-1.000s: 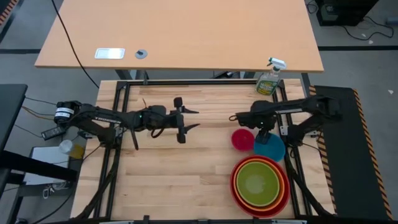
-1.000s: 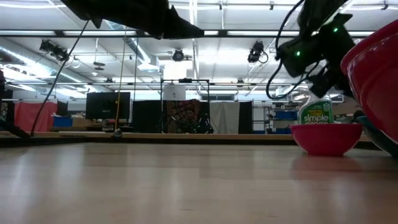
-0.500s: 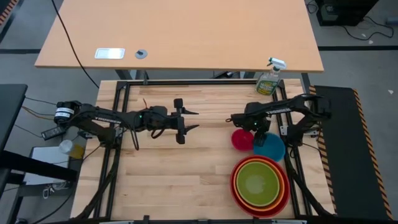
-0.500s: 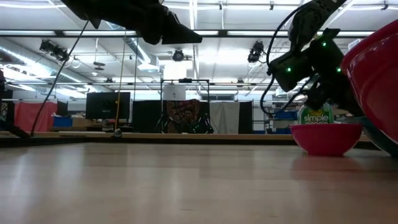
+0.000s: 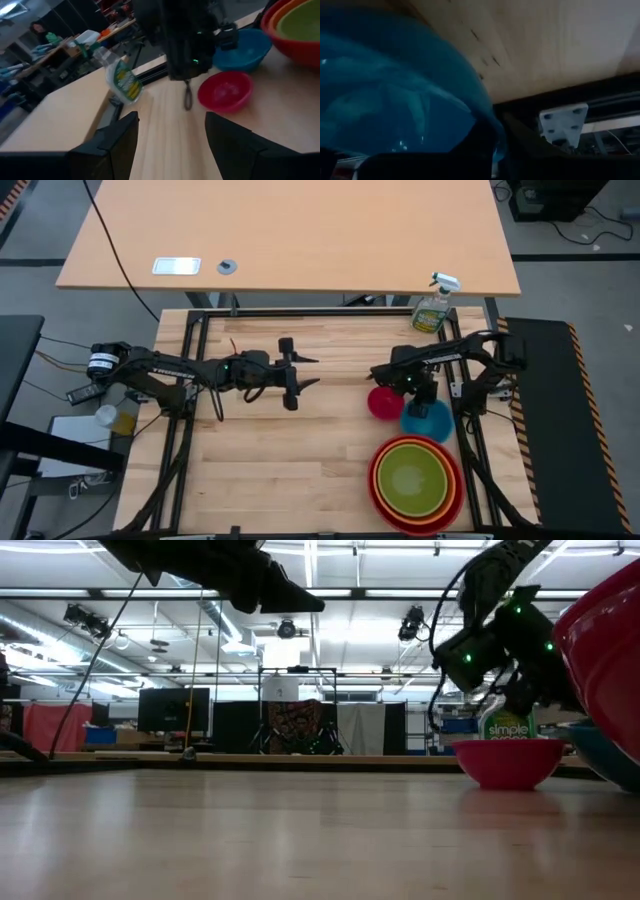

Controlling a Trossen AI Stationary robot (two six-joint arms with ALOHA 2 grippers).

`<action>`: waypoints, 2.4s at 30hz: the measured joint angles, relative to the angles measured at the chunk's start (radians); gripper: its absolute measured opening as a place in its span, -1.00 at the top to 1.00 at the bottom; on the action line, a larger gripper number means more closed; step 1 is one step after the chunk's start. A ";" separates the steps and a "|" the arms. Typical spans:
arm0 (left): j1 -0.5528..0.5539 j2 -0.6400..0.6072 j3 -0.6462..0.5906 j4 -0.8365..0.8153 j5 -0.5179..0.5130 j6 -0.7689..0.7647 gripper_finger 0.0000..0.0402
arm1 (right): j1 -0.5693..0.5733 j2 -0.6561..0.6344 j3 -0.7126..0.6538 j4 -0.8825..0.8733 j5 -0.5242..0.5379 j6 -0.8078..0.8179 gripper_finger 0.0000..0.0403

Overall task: Nest bowls inside each other
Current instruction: Stack the blue bowl on the green bowl, then stack the pink bowl on the blue bowl

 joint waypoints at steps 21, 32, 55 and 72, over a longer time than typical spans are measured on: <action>0.006 0.000 0.000 0.008 0.116 -0.070 -0.16 | -0.007 -0.301 0.362 -0.130 0.119 0.078 0.85; -0.054 0.000 0.001 -0.031 0.117 -0.085 -0.16 | 0.271 -0.416 0.438 -0.018 -0.164 0.405 0.85; -0.061 0.000 0.001 0.001 0.113 -0.089 -0.16 | 0.706 0.104 0.434 -0.009 -0.256 0.724 0.62; -0.061 0.000 0.001 -0.037 0.113 -0.152 -0.16 | 0.667 -0.019 0.552 -0.151 -0.200 0.865 -0.17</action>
